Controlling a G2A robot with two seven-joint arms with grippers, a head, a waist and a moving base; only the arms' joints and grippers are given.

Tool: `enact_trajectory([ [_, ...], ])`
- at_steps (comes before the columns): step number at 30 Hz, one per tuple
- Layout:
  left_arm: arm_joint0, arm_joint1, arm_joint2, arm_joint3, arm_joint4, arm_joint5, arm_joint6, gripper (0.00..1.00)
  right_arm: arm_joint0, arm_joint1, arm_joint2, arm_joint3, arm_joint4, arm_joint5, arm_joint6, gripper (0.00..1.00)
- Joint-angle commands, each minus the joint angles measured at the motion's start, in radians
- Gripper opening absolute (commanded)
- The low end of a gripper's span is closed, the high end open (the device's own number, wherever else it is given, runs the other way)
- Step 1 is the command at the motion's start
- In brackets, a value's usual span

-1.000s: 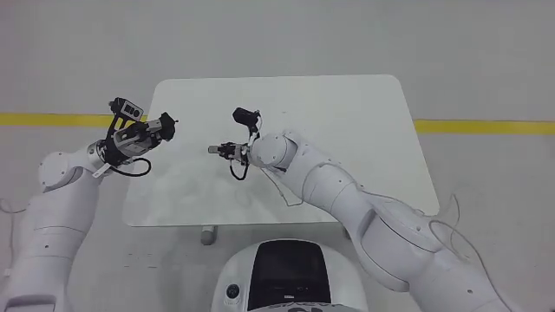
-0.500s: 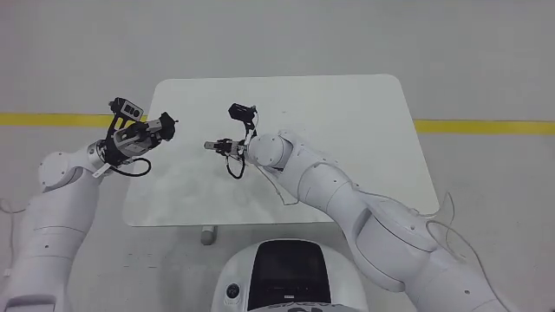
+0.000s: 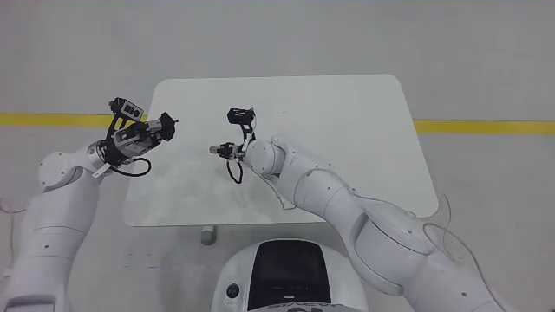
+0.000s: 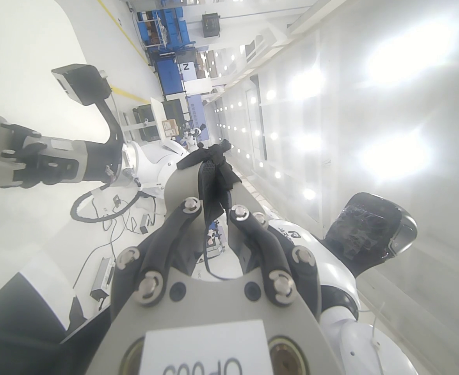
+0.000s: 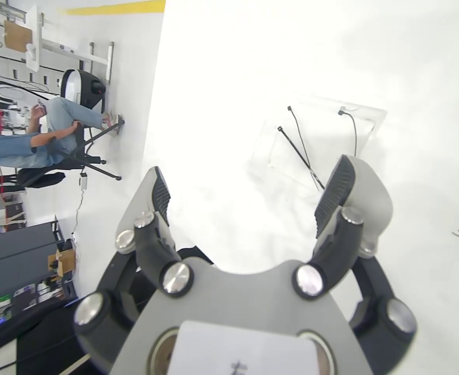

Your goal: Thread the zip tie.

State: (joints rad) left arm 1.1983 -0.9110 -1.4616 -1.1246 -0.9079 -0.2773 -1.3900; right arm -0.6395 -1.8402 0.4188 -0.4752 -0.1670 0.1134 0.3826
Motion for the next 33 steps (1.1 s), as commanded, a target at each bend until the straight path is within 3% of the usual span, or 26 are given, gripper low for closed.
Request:
enact_trajectory([
  [1,0.0,0.0,0.0,0.0,0.0,0.0,0.0,0.0,-0.002,-0.006,0.0,0.009,-0.011,-0.004,-0.005,1.0],
  [18,0.0,0.0,0.0,0.0,0.0,0.0,0.0,0.0,0.002,-0.06,0.024,0.119,-0.045,-0.069,0.0,1.0],
  [28,0.0,0.0,0.0,0.0,0.0,0.0,0.0,0.0,0.016,-0.084,0.041,0.158,-0.063,-0.063,0.017,1.0],
  [33,0.0,0.0,0.0,0.0,0.0,0.0,0.0,0.0,0.026,-0.093,0.047,0.169,-0.079,-0.025,0.037,1.0],
])
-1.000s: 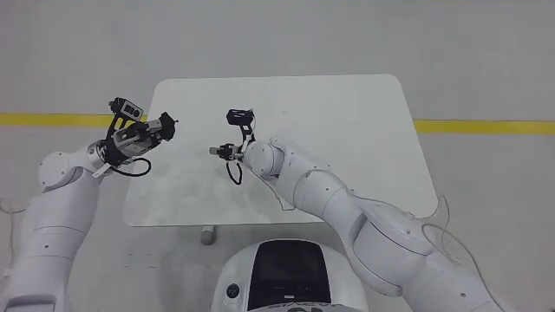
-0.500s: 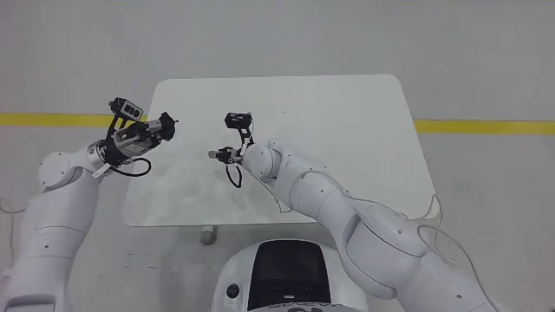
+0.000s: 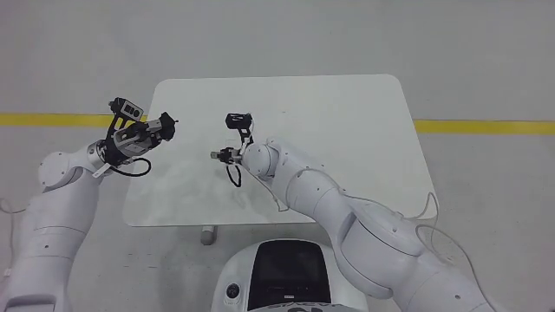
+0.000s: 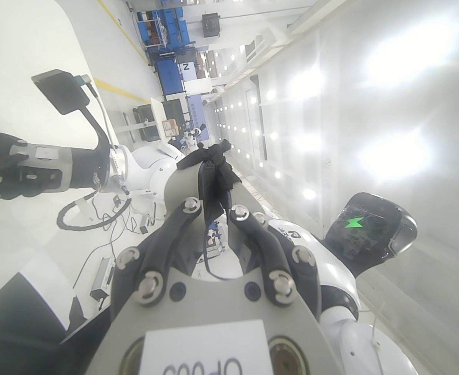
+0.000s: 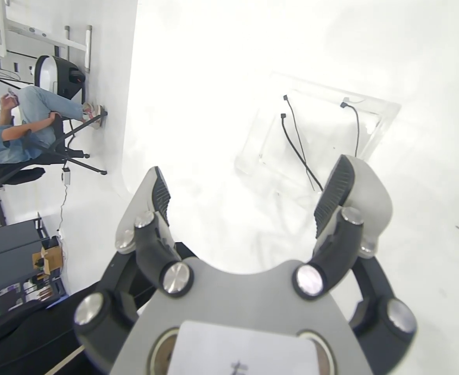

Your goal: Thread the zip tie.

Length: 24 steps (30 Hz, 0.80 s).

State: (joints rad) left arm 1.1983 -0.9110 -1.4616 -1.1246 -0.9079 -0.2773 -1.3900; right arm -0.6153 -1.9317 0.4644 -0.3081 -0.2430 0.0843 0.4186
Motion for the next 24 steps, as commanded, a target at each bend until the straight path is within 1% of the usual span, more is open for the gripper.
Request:
enact_trajectory([
  [1,0.0,0.0,0.0,0.0,0.0,0.0,0.0,0.0,0.003,-0.003,0.002,0.003,-0.006,0.007,0.002,1.0],
  [3,0.0,0.0,0.0,0.0,0.0,0.0,0.0,0.0,0.004,-0.005,0.008,0.005,-0.008,0.003,-0.004,1.0],
  [9,0.0,0.0,0.0,0.0,0.0,0.0,0.0,0.0,-0.002,-0.011,0.018,0.013,-0.023,-0.042,-0.03,1.0],
  [12,0.0,0.0,0.0,0.0,0.0,0.0,0.0,0.0,-0.007,-0.015,0.022,0.027,-0.029,-0.045,-0.023,1.0],
  [20,0.0,0.0,0.0,0.0,0.0,0.0,0.0,0.0,-0.002,-0.025,0.032,0.047,-0.048,-0.016,-0.006,1.0],
  [24,0.0,0.0,0.0,0.0,0.0,0.0,0.0,0.0,0.004,-0.029,0.034,0.055,-0.063,0.015,0.017,1.0],
])
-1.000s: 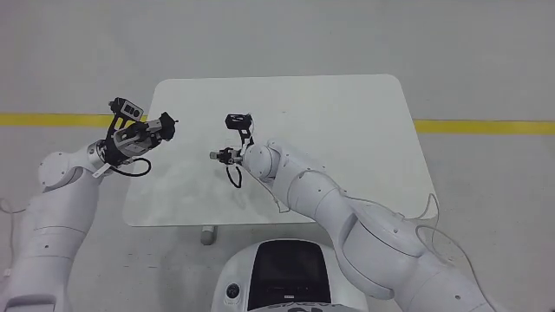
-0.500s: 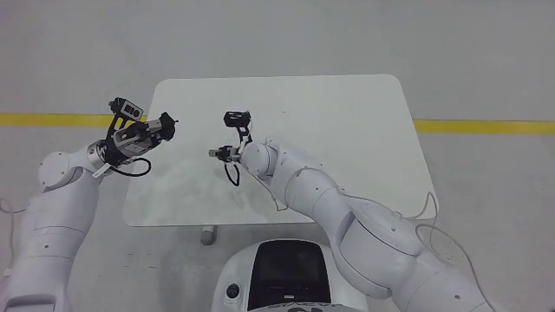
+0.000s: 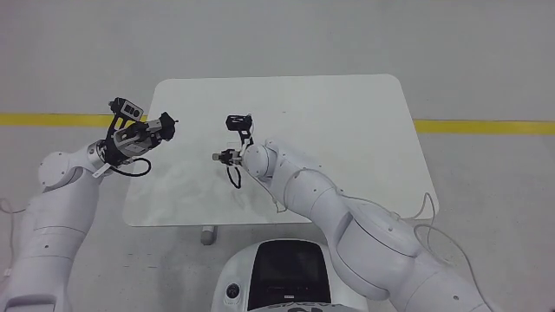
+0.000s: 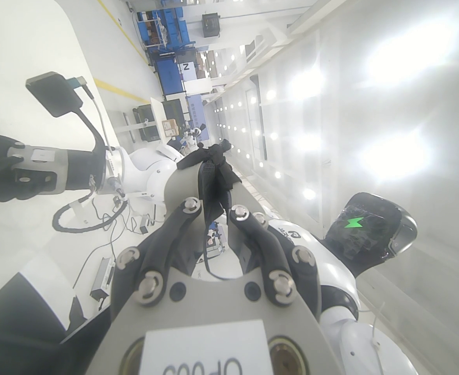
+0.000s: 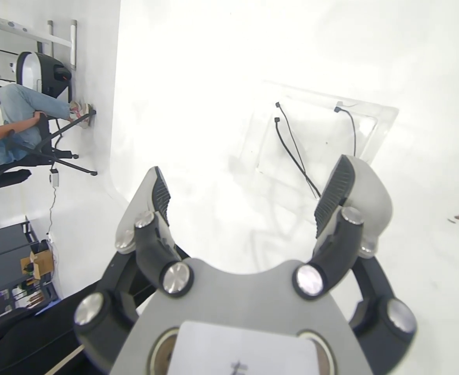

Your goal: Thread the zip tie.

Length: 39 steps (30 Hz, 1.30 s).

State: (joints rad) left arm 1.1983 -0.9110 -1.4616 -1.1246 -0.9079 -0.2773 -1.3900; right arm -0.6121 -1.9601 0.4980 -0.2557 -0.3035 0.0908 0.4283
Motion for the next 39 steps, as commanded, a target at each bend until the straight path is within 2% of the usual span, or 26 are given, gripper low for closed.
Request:
enact_trajectory([
  [1,0.0,0.0,0.0,0.0,0.0,0.0,0.0,0.0,0.003,-0.001,0.001,0.005,-0.008,0.016,0.014,1.0],
  [12,0.0,0.0,0.0,0.0,0.0,0.0,0.0,0.0,0.012,-0.001,0.024,0.024,-0.02,0.062,0.049,1.0],
  [26,0.0,0.0,0.0,0.0,0.0,0.0,0.0,0.0,0.021,0.012,0.059,0.035,-0.032,0.104,0.086,1.0],
  [29,0.0,0.0,0.0,0.0,0.0,0.0,0.0,0.0,0.02,0.016,0.07,0.029,-0.025,0.088,0.103,1.0],
  [34,0.0,0.0,0.0,0.0,0.0,0.0,0.0,0.0,0.015,0.023,0.079,0.003,-0.038,0.035,0.065,1.0],
  [39,0.0,0.0,0.0,0.0,0.0,0.0,0.0,0.0,0.0,0.023,0.079,-0.005,-0.059,0.026,0.051,1.0],
])
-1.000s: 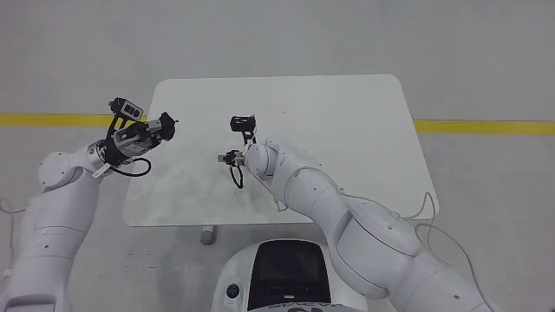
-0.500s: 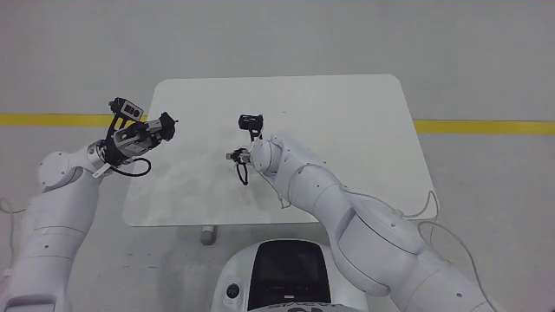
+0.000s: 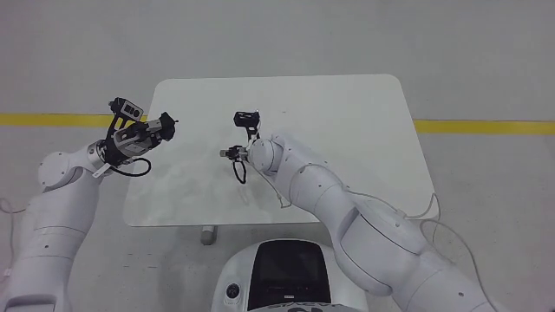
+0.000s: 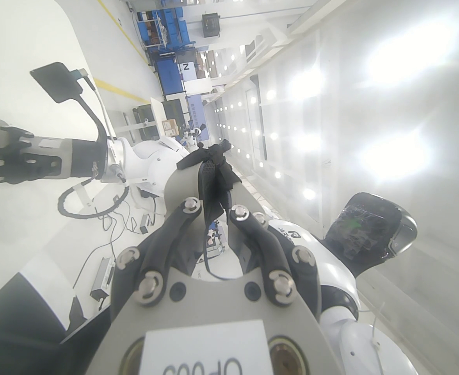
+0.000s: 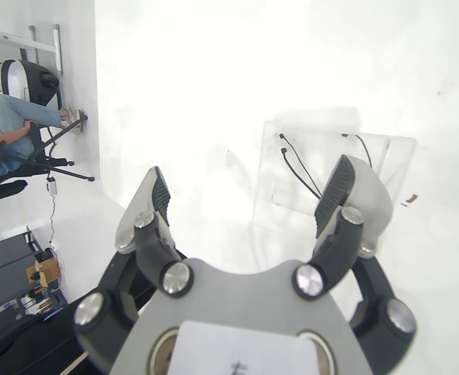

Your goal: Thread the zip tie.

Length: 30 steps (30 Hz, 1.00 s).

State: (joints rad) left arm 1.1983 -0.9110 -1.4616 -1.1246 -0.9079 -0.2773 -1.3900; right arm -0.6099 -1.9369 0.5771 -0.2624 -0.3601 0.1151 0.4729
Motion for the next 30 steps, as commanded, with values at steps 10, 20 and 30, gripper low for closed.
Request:
enact_trajectory([
  [10,0.0,0.0,0.0,0.0,0.0,0.0,0.0,0.0,0.001,-0.004,0.028,0.017,0.026,0.002,0.105,1.0],
  [20,0.0,0.0,0.0,0.0,0.0,0.0,0.0,0.0,0.011,-0.002,0.053,0.018,0.049,-0.012,0.215,1.0],
  [30,0.0,0.0,0.0,0.0,0.0,0.0,0.0,0.0,0.034,0.002,0.044,-0.029,-0.026,-0.008,0.169,1.0],
])
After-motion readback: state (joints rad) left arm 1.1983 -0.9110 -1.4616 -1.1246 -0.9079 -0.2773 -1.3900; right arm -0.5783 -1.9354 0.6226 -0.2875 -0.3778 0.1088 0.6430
